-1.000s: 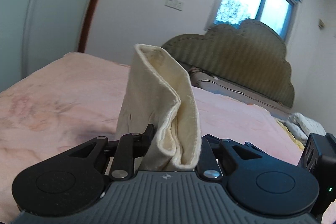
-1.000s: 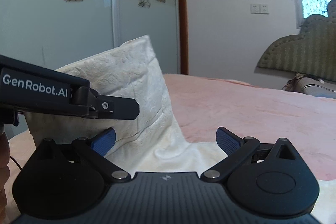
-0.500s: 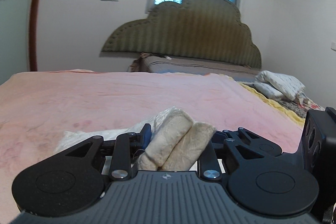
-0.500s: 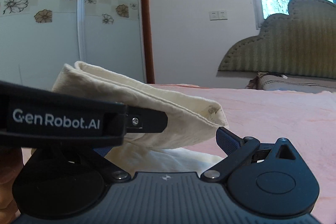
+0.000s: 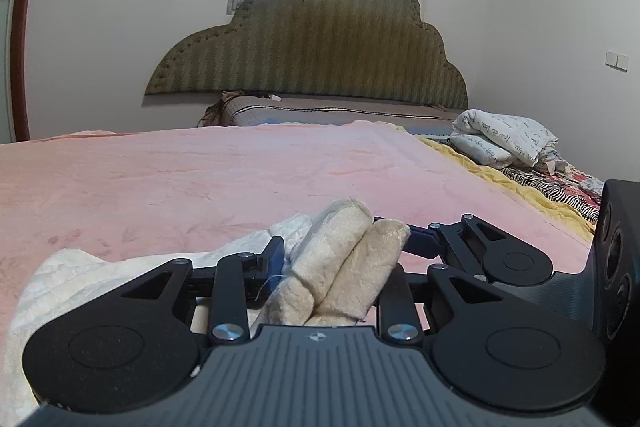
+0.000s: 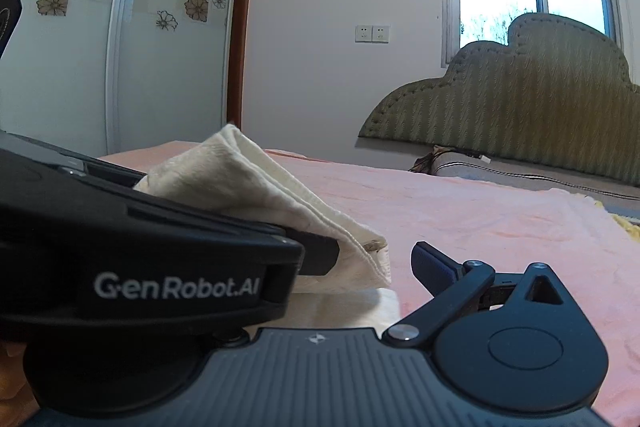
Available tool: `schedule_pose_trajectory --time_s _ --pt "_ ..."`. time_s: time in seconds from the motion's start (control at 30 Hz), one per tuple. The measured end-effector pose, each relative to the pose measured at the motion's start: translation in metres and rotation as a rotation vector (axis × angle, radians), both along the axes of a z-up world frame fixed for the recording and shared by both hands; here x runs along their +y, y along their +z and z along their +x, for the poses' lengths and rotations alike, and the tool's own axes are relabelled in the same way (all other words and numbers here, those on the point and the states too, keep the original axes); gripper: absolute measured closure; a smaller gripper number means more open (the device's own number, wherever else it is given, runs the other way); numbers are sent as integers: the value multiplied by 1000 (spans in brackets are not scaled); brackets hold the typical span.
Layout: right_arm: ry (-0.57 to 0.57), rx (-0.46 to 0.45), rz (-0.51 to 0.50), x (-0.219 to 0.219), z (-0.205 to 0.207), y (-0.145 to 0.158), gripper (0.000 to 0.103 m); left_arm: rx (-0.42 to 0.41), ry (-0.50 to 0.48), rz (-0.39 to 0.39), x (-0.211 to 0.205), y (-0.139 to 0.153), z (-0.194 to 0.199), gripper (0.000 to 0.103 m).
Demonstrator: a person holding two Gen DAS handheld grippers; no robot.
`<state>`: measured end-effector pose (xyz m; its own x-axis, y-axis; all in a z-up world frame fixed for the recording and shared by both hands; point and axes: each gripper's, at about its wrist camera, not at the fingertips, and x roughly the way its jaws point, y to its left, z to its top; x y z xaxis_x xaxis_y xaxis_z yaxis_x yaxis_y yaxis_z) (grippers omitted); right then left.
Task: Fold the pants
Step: 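Fold the held edge over with the left gripper while the right gripper grasps beside it, then open both grippers and release the folded pants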
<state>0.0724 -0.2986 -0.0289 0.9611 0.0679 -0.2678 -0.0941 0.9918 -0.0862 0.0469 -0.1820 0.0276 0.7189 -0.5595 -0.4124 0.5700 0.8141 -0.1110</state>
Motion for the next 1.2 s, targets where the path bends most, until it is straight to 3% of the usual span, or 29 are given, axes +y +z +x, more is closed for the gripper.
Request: schedule_pose_trajectory --time_s 0.17,0.4,0.5,0.63,0.73,0.87,0.93,1.0,1.1,1.2 --pt "-40 54 4 -12 2 -10 0 71 -48 -3 -11 -14 12 69" --pt "-87 221 -3 -20 -5 -27 0 236 -122 7 -10 -43 26 65" --pt "-119 297 32 -29 -14 -32 0 289 -143 1 -8 -52 31 57" --pt "-180 307 114 -56 -40 -28 0 374 -190 -54 2 -49 40 44" --pt "-256 288 185 -83 -58 -19 0 426 -234 -116 18 -37 45 43" --pt "-385 166 310 -104 -74 3 0 329 -103 -206 68 -14 56 43" --pt "-318 113 400 -102 -68 14 0 309 5 -213 94 -8 68 42" --pt "-217 114 400 -85 -49 21 0 314 95 -187 115 -7 82 42" --pt "-77 178 273 -40 -9 22 0 339 186 -157 141 -12 96 42" --pt "74 291 141 5 30 10 0 368 200 -110 153 -23 99 42"
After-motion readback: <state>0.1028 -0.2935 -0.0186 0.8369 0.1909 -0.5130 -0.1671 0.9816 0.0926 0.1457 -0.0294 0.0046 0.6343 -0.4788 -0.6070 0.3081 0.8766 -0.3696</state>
